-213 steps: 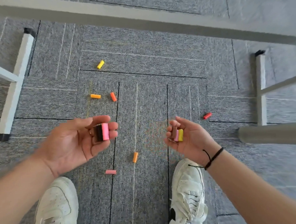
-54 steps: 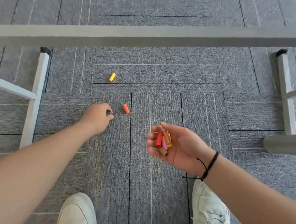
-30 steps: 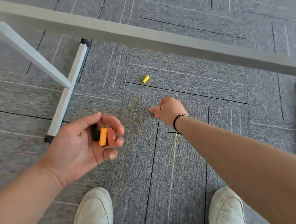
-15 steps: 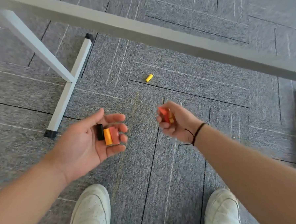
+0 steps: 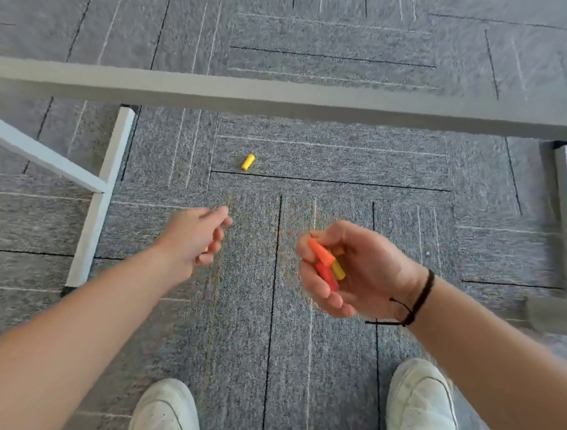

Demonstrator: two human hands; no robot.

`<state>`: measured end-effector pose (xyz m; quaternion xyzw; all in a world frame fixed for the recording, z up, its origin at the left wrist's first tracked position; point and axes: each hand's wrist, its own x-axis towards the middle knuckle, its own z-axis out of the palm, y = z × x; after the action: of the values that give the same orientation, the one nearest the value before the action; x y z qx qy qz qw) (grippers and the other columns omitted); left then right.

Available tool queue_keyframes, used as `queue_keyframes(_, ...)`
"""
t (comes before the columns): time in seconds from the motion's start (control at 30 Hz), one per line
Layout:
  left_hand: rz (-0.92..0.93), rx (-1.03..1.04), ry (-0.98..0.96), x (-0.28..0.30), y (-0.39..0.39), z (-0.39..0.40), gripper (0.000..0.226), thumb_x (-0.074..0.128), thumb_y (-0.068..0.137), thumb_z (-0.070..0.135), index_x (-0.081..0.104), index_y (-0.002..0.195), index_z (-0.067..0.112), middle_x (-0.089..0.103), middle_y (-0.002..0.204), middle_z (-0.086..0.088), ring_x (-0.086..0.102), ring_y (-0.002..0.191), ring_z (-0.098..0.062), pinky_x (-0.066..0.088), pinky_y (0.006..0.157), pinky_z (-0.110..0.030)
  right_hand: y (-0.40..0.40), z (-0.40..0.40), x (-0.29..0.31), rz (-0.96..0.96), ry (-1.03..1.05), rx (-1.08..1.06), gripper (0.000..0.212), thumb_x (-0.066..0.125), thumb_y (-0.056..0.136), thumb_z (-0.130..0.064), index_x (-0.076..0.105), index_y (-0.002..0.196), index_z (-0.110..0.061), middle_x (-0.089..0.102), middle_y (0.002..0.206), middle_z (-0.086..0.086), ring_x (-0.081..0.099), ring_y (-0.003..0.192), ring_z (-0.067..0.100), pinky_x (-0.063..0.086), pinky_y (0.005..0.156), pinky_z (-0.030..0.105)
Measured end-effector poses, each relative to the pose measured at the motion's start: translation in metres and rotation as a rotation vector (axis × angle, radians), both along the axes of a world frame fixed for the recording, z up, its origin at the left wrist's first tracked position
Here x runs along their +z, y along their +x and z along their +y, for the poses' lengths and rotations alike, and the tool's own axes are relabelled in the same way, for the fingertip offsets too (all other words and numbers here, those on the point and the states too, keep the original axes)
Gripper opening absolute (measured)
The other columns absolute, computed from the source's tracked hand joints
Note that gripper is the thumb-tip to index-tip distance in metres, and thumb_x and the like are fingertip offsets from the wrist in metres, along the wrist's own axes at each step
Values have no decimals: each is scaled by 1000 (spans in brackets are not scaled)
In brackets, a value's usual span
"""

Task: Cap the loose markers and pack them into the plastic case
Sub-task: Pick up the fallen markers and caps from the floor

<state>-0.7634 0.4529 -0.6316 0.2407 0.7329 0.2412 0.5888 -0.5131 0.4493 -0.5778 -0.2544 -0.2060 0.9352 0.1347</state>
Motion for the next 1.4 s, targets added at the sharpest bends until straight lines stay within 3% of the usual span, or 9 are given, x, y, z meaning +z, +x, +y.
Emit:
queue_keyframes(0.2,793,-570,237,-23,21,86,21,51,102,32,61,115,19,61,85,5,46,53,-11,36,47,-26,44,-20,-9,42,-135,-73,15,39,91,-20,48,84,-10,51,61,10,36,39,11,23,35,19)
queue_keyframes(0.27,898,-635,262,-29,30,106,28,48,103,29,56,127,16,62,93,-1,50,55,-14,40,47,-27,57,-26,-15,51,-194,-102,15,43,90,-21,49,83,-10,51,61,9,36,39,10,22,34,20)
queue_keyframes(0.37,1030,-726,275,-43,44,124,35,49,102,27,51,134,13,58,117,-11,59,72,-18,55,66,-36,70,-33,-21,88,-254,-159,16,41,92,-21,49,83,-10,51,60,9,38,38,10,22,34,18)
queue_keyframes(0.53,1169,-865,210,-62,48,128,33,46,98,6,52,129,15,45,142,-22,56,60,-14,56,49,-29,76,-38,-19,65,-244,-169,20,38,92,-22,51,82,-10,53,61,8,38,39,10,24,33,18)
queue_keyframes(0.7,1212,-902,192,-68,45,110,22,45,91,-5,56,102,11,58,115,-15,58,67,-19,54,53,-35,76,-40,-24,34,-253,-173,21,37,93,-22,51,81,-12,51,62,7,34,41,11,25,33,17)
queue_keyframes(0.83,830,-788,141,-62,46,96,24,51,98,6,58,120,11,63,101,-6,58,66,-18,47,54,-29,72,-38,-22,-30,-198,-177,15,45,87,-22,53,81,-11,51,64,9,37,42,12,27,34,17)
queue_keyframes(1.03,-447,-188,-151,31,77,38,20,46,97,11,62,104,2,50,79,-7,42,58,-11,29,37,-19,75,-34,11,-159,-86,-183,16,48,86,-24,54,83,-9,52,68,11,42,44,12,26,35,18)
queue_keyframes(1.1,-705,-149,-210,74,87,9,20,45,91,14,62,90,3,50,77,-8,41,58,-13,27,35,-19,75,-38,31,-194,-79,-209,15,47,85,-24,52,83,-10,52,69,10,42,46,13,23,36,18)
queue_keyframes(1.4,-848,-271,-129,284,146,-74,25,44,85,22,64,81,7,55,74,-13,55,57,-22,32,32,-19,95,-89,203,-234,-31,-277,15,46,84,-26,53,79,-13,53,68,9,43,47,14,25,35,15)
